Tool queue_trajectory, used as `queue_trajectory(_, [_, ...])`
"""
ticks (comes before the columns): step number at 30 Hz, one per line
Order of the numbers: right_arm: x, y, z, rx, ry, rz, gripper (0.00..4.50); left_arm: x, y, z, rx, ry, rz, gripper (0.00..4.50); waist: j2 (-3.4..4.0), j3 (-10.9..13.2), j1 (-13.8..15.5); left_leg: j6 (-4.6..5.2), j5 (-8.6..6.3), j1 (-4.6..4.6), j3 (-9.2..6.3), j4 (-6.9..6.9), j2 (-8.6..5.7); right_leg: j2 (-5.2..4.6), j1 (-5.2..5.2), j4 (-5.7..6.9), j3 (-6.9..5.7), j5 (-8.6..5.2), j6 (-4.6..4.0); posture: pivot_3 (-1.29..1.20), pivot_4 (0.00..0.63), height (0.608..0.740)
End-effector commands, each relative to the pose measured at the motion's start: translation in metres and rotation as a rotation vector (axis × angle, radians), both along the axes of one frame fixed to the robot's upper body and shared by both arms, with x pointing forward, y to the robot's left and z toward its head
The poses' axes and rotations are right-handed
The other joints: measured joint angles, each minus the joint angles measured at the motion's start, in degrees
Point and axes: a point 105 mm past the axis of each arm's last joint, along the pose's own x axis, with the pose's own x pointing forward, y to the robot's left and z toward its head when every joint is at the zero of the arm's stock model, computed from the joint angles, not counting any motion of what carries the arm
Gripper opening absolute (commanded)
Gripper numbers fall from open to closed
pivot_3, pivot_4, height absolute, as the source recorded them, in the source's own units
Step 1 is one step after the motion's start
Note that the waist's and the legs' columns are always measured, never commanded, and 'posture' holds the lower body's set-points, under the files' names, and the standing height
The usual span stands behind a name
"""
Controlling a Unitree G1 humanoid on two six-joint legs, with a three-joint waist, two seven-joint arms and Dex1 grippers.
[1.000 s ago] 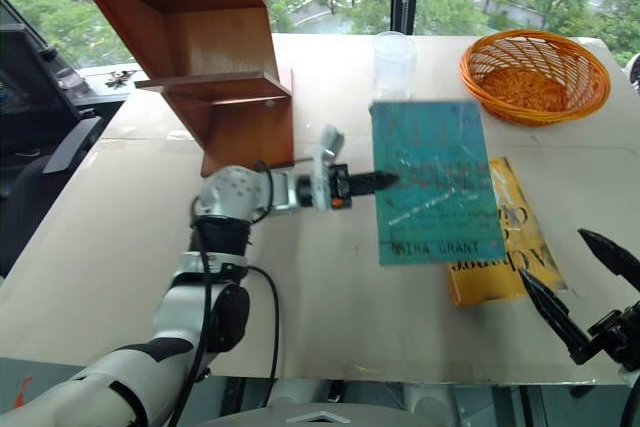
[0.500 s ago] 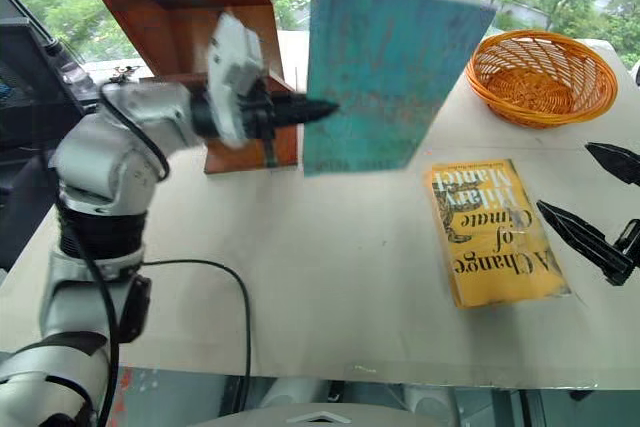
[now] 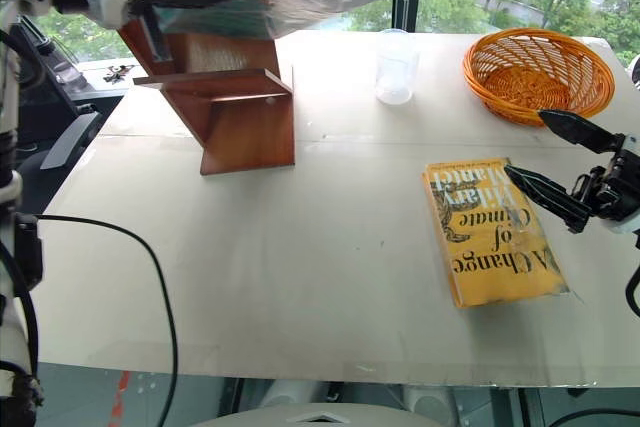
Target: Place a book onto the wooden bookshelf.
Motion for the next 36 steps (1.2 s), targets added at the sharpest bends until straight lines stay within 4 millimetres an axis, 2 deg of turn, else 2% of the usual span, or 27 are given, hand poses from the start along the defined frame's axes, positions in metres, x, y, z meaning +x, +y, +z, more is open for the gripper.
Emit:
queue_trajectory(1, [0.003,0.005,0.002,-0.012,-0.048,0.025,4.5,0.002,0.027,0.003,0.099,0.005,0.164,0.03,0.0,0.0,-0.34,0.0,0.0,-0.01,0.0,0.0,0.0,0.0,-0.01,0.01,-0.01,0.0,0.0,0.0,0.15,0.74])
queue_trajectory(4, [0.008,0.009,-0.003,-0.01,-0.054,0.033,4.5,0.004,0.044,0.005,0.113,0.035,0.278,0.03,-0.01,0.01,-0.58,0.0,0.0,-0.17,-0.04,0.13,0.0,0.13,-0.12,0.07,-0.05,0.0,0.0,0.0,0.15,0.74])
queue_trajectory(8, [0.011,0.011,-0.004,-0.002,-0.069,0.046,4.5,0.002,0.059,-0.006,0.119,0.138,0.39,0.03,0.0,0.01,-1.19,0.0,0.0,-0.72,-0.13,0.63,-0.06,0.18,-0.46,0.32,-0.16,0.01,0.01,0.0,0.15,0.74])
queue_trajectory(10, [0.013,0.013,-0.005,0.0,-0.073,0.054,4.5,0.005,0.067,-0.018,0.14,0.203,0.449,0.03,0.0,0.01,-1.53,0.0,0.0,-0.72,-0.11,0.65,-0.08,0.17,-0.46,0.35,-0.18,0.01,0.02,0.0,0.15,0.74])
queue_trajectory(13, [0.014,0.015,-0.005,0.001,-0.078,0.058,4.5,0.015,0.065,-0.034,0.168,0.266,0.456,0.03,0.04,0.0,-1.9,0.0,0.0,-0.57,-0.08,0.65,-0.08,0.19,-0.47,0.57,-0.11,0.0,0.02,0.0,0.15,0.74])
queue_trajectory(18, [0.008,0.014,0.0,0.015,-0.085,0.052,4.5,0.034,0.08,-0.042,0.221,0.227,0.509,0.03,0.23,-0.09,-2.1,0.0,0.0,-0.11,-0.01,0.64,-0.08,0.16,-0.29,0.99,0.07,0.0,0.0,0.0,0.15,0.74])
queue_trajectory(21, [0.006,0.014,0.001,0.015,-0.077,0.054,4.5,0.034,0.082,-0.039,0.181,0.23,0.504,1.24,0.37,-0.12,-2.62,0.17,-0.1,0.18,0.01,0.57,0.0,0.19,-0.08,1.01,0.15,0.01,0.0,0.0,0.15,0.74])
queue_trajectory(22, [0.006,0.013,0.001,0.014,-0.076,0.052,4.5,0.033,0.082,-0.032,0.142,0.205,0.503,1.84,0.36,-0.11,-2.68,0.16,-0.09,0.16,0.0,0.58,0.05,0.3,-0.11,1.01,0.14,0.02,-0.02,0.0,0.15,0.74])
queue_trajectory(24, [0.006,0.011,0.003,0.015,-0.076,0.046,4.5,0.031,0.085,-0.021,0.077,0.163,0.513,2.65,0.23,-0.04,-2.7,0.09,-0.04,0.08,-0.01,0.65,0.07,0.51,-0.16,1.02,0.14,0.06,-0.07,0.0,0.15,0.74])
queue_trajectory(25, [0.006,0.011,0.005,0.015,-0.077,0.045,4.5,0.025,0.085,-0.018,0.022,0.181,0.493,2.93,0.18,-0.01,-2.67,-0.03,0.02,-0.02,-0.03,0.68,0.07,0.51,-0.21,1.03,0.13,0.11,-0.07,0.0,0.15,0.74])
queue_trajectory(28, [0.007,0.01,0.008,0.004,-0.064,0.053,4.5,0.004,0.093,-0.014,-0.139,0.228,0.445,2.93,0.18,-0.01,-2.93,-0.09,0.06,-0.25,0.0,0.76,0.04,0.42,-0.38,0.95,0.15,0.13,-0.05,0.0,0.15,0.74])
queue_trajectory(31, [0.008,0.007,0.009,-0.003,-0.05,0.052,4.5,-0.028,0.064,-0.019,-0.348,0.358,0.199,2.93,0.19,-0.02,-2.88,-0.1,0.05,-0.5,-0.04,0.69,0.02,0.18,-0.72,0.86,0.24,0.13,-0.05,0.0,0.15,0.74])
queue_trajectory(36, [0.008,0.005,0.013,-0.018,-0.023,0.053,4.5,-0.084,0.018,-0.059,-0.53,0.683,-0.097,2.93,0.16,0.0,-2.36,-0.1,0.04,-0.79,-0.19,0.74,-0.02,0.08,-0.82,0.71,0.1,0.13,-0.05,0.0,0.15,0.74])
